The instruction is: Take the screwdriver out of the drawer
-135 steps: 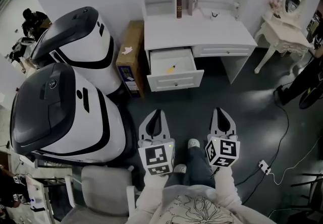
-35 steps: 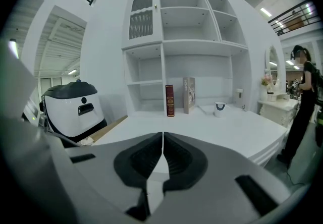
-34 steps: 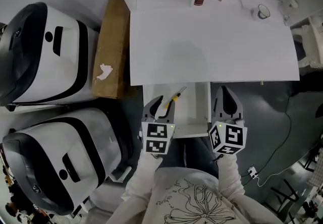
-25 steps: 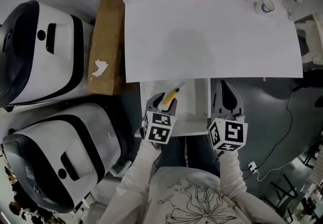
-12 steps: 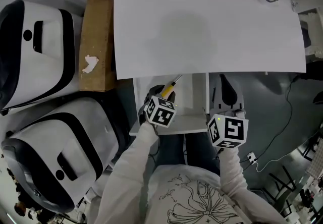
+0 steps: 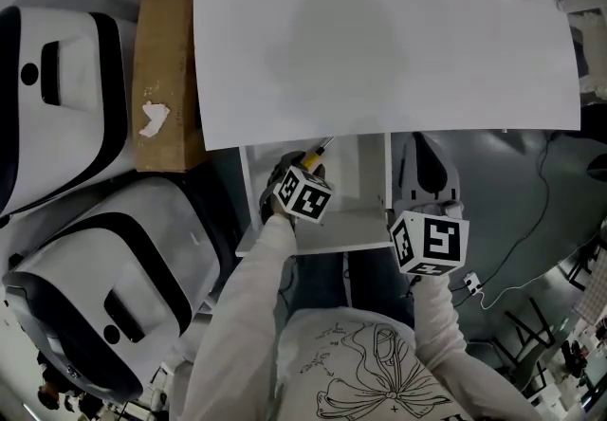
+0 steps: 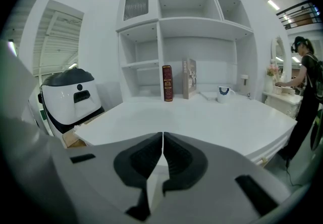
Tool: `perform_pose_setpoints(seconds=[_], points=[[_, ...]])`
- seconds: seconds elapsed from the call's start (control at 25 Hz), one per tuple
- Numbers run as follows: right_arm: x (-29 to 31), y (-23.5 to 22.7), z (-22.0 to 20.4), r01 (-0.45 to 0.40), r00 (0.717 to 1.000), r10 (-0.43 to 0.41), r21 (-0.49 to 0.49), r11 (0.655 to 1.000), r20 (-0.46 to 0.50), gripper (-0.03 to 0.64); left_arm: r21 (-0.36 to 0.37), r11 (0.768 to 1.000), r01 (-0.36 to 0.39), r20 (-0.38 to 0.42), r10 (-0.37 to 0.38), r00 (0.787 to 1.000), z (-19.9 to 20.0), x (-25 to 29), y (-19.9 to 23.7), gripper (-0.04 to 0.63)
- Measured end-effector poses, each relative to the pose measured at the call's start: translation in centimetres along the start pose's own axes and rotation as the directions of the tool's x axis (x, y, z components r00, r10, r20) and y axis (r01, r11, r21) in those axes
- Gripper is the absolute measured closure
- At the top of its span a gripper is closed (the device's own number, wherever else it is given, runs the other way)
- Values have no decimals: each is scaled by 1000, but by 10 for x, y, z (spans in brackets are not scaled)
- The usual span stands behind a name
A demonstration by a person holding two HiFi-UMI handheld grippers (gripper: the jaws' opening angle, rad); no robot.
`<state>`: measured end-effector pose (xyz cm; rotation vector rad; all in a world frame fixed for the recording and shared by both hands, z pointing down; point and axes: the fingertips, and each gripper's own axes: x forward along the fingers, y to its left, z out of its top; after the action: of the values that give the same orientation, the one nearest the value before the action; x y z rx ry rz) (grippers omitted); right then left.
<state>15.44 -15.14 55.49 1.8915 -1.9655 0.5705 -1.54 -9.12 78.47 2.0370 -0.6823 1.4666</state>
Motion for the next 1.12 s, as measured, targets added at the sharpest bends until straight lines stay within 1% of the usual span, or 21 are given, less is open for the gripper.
perform_pose_setpoints(seconds=[0.28,0.56,0.64,0.76,1.0,1.12], points=[[9,-2,-9,-8,1000,8,1,1000,-26,612,-6,1000,8,-49,-9,999,-5,23,2,416],[15,-1,-19,-10,999,10,0,1000,-50,612,-11,1000,21,-83,-22,996,-12,37,1,417],[17,0,-21,-14,998,13,-1,1000,-55,612,-7,1000,14,-85,-14,996,-13,39,4,419],[20,1,-25,-16,998,15,-2,1000,-62,612,-3,1000,-3,-82,3,997,-13,40,8,458],[24,4,-28,-15,997,15,1,1000,-72,612,23,999,-34,-92,36,995,-14,40,14,510],[25,3,-29,-13,997,14,5,1000,-75,612,23,999,-36,-84,38,996,-14,41,14,513]])
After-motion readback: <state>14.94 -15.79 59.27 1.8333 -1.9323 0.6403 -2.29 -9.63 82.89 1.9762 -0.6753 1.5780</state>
